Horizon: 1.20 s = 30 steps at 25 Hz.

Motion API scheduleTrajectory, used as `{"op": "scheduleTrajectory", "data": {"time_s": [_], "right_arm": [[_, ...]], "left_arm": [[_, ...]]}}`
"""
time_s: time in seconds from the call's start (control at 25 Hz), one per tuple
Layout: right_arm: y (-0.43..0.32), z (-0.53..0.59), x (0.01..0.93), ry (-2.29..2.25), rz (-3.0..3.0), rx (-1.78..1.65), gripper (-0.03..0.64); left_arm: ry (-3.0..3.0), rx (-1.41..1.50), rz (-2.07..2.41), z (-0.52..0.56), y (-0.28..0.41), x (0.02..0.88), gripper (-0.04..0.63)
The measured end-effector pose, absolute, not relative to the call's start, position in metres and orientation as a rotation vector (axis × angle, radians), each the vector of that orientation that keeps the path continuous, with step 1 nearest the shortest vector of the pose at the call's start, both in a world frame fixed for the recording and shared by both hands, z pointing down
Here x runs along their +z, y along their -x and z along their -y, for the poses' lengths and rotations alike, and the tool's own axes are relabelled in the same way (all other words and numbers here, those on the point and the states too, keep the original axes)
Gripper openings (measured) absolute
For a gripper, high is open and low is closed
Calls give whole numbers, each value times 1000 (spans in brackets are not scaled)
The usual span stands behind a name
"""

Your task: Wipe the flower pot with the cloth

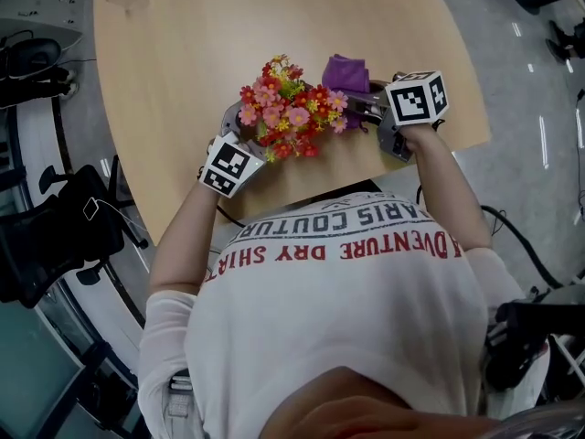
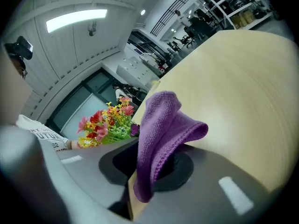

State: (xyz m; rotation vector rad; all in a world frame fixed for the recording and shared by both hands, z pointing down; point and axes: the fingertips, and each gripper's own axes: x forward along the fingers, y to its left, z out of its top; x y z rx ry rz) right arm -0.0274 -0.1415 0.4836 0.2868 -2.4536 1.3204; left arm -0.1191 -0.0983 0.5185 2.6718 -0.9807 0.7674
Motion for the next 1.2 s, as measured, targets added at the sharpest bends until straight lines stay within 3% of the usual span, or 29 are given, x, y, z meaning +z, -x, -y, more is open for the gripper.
{"op": "scheduleTrajectory", "data": {"time_s": [0.44, 1.2], "right_arm": [[47, 134, 499, -104, 2347, 1281, 44], [37, 153, 544, -349, 2228, 1194, 45]], "left_arm": [[-2693, 752, 963, 98, 117, 517, 423], [-2666, 786, 1027, 102, 114, 515, 425]]}}
